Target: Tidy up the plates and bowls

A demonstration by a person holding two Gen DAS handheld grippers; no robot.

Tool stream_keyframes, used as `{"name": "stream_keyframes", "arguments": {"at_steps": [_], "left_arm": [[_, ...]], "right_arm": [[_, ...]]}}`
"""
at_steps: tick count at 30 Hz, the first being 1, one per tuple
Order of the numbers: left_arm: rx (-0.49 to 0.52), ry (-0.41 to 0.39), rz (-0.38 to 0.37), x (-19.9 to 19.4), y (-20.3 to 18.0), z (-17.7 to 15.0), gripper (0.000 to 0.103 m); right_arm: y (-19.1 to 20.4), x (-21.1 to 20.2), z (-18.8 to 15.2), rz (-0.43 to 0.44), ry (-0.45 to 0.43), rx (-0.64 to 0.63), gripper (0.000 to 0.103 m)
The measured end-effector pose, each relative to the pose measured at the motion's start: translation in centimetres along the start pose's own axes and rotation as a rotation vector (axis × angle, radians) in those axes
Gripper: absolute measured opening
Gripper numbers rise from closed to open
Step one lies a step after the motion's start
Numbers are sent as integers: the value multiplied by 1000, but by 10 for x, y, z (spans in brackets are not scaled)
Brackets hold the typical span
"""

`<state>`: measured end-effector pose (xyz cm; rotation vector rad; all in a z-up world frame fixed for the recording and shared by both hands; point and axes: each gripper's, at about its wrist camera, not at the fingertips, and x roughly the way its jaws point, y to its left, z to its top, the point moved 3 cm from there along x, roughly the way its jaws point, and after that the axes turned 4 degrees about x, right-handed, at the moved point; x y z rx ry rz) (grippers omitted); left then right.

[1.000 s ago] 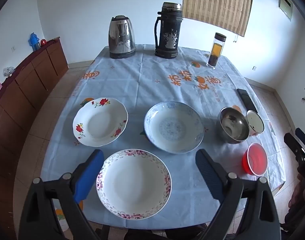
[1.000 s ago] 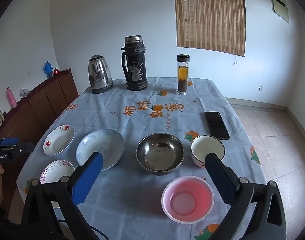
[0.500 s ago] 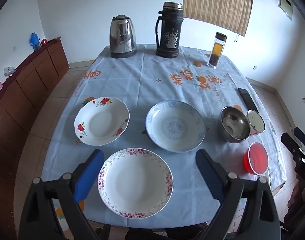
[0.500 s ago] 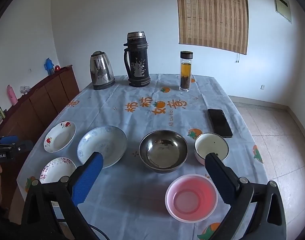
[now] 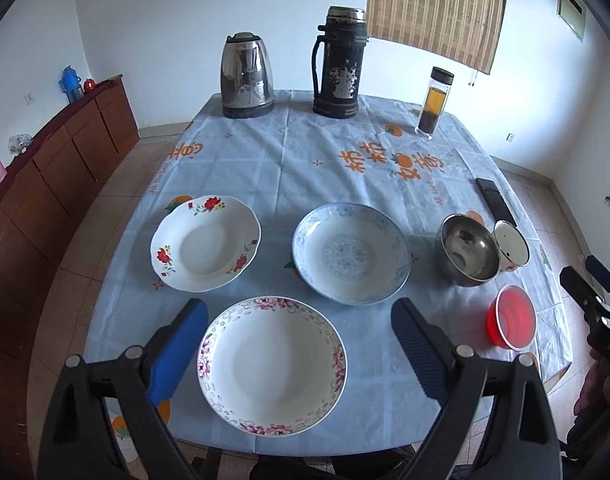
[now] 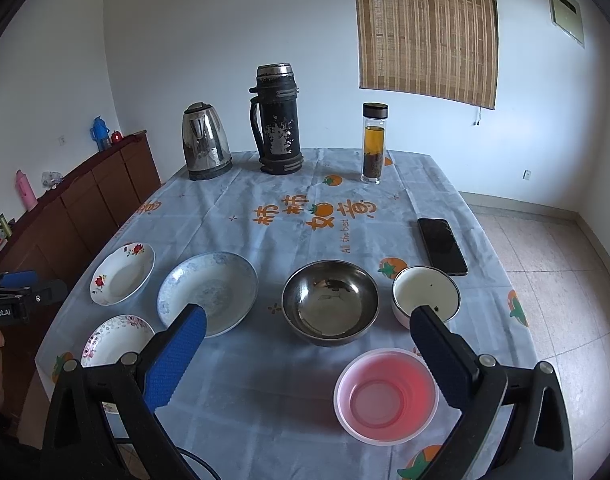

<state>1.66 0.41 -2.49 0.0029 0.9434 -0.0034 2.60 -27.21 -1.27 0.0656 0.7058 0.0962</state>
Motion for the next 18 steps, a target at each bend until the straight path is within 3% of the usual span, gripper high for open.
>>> {"name": "stream_keyframes", "arguments": {"at_steps": [18], "left_arm": [[-1,2,0,-1,2,-1,95]], "right_arm": [[4,2,-2,7,4,-5,102]]}}
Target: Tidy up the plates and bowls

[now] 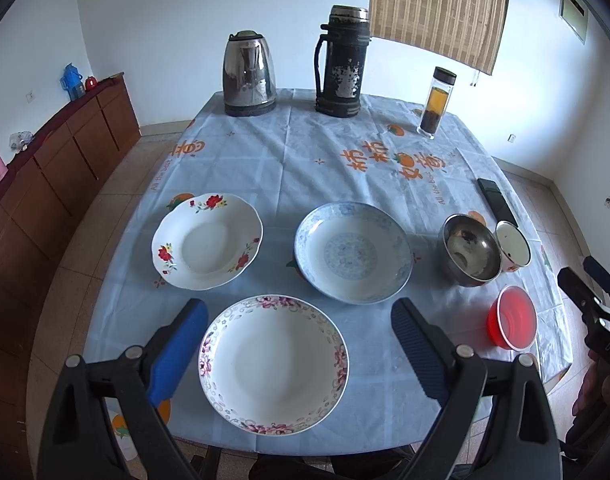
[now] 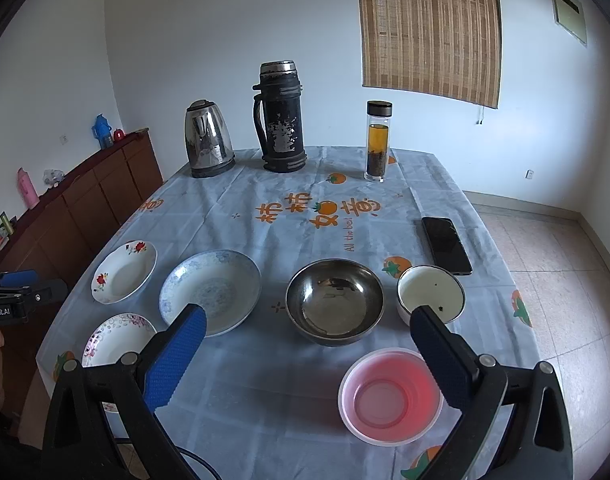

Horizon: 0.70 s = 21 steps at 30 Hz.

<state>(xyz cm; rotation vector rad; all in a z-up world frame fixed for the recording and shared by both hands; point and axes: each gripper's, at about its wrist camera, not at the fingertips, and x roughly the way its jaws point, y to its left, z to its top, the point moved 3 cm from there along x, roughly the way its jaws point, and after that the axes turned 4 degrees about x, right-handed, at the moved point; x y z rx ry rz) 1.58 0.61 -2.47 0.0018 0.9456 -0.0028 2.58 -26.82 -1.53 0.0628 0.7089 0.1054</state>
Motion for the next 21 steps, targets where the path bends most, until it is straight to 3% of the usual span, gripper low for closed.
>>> {"name": "stream_keyframes", "arguments": {"at_steps": [21], "left_arm": [[-11,5,8,1,6,-2,95]], "right_arm": [[3,10,1,18,17,-6,102]]}}
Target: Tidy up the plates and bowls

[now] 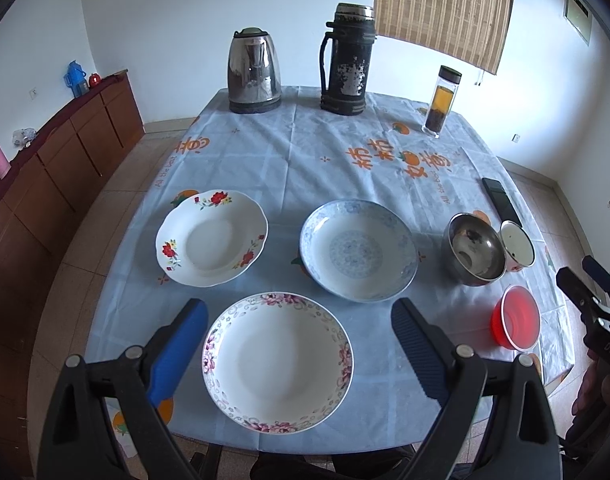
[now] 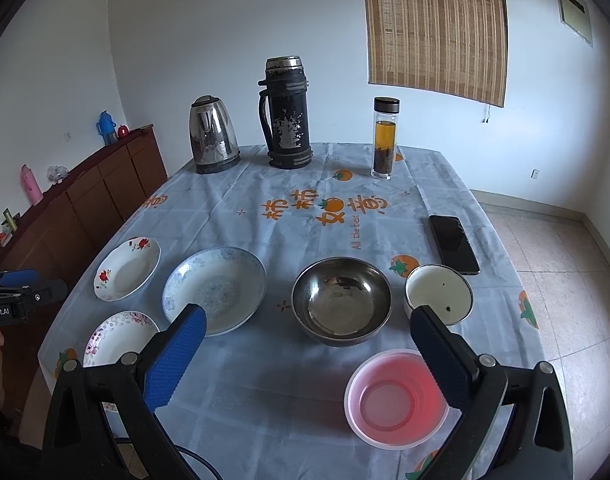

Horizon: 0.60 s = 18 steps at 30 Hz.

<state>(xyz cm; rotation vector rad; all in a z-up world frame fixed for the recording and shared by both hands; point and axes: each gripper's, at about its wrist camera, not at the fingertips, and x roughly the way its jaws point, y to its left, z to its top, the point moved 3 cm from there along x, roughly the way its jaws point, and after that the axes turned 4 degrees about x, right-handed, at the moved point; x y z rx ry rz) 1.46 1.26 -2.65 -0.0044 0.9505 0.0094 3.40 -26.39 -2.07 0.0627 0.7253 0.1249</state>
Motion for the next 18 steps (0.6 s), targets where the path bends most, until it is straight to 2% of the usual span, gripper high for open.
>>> {"name": "stream_keyframes", "arguments": {"at_steps": [18], "left_arm": [[-14,27,5,6,8,-8,95]], "right_arm": [[9,9,-6,9,32,-14,102]]}}
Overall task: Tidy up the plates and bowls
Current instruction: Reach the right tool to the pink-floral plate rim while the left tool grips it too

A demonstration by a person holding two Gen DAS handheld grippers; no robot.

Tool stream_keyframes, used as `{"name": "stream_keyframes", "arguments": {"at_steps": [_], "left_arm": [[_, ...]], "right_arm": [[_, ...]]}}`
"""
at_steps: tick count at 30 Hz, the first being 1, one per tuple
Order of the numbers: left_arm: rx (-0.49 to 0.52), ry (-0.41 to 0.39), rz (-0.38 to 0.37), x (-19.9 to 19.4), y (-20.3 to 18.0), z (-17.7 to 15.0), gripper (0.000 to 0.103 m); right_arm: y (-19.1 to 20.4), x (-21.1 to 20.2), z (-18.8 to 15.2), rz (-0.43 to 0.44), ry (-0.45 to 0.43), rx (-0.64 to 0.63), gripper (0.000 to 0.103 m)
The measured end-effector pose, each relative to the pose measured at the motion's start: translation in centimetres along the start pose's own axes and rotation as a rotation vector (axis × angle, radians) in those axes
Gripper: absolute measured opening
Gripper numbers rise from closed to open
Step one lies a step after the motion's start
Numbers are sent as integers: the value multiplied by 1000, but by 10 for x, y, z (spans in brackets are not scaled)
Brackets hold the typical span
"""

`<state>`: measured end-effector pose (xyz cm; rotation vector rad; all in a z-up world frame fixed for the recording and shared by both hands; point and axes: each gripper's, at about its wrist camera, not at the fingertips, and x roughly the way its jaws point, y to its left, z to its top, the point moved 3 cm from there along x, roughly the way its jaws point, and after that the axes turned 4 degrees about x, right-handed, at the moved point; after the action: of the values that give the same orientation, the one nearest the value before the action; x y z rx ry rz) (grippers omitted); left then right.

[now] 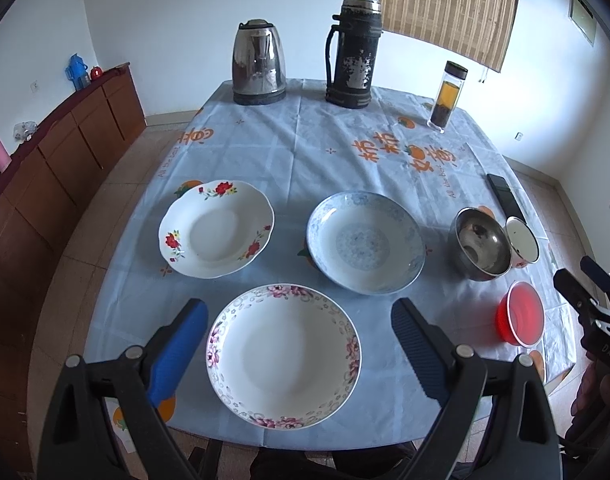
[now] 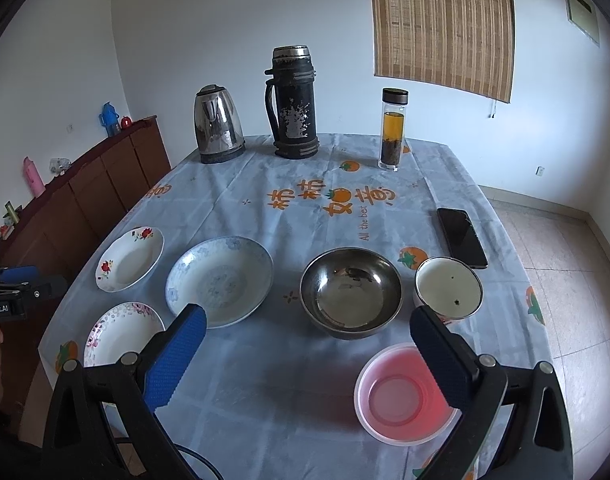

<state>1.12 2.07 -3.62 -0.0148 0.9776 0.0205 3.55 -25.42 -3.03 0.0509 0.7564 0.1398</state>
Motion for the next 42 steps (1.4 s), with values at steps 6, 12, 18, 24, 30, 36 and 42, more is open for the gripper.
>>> {"name": "stream_keyframes", "arguments": {"at_steps": [6,12,18,24,30,36,42], "left_arm": [[-23,30,-1,8,7,-4,95],[-80,103,-10,27,25,-15,94],[-145,175,-10,49,48,-29,70],[-180,233,6,76,67,-45,56],[-223,315,-10,102,80,-64,26],[-264,340,-26,110,95,-74,25],[-253,356,-71,117,95,-78,24]], "right_arm": [[6,10,-3,8,30,-7,102],[20,26,-8,40,77,-40,97],[46,59,-20,120,189,-82,60],[79,89,-35,189,263,-164,59],[116,125,-54,280,387,-236,44],[143,148,-67,332,453,-268,44],[155,160,-75,344,502,-273,44]]}}
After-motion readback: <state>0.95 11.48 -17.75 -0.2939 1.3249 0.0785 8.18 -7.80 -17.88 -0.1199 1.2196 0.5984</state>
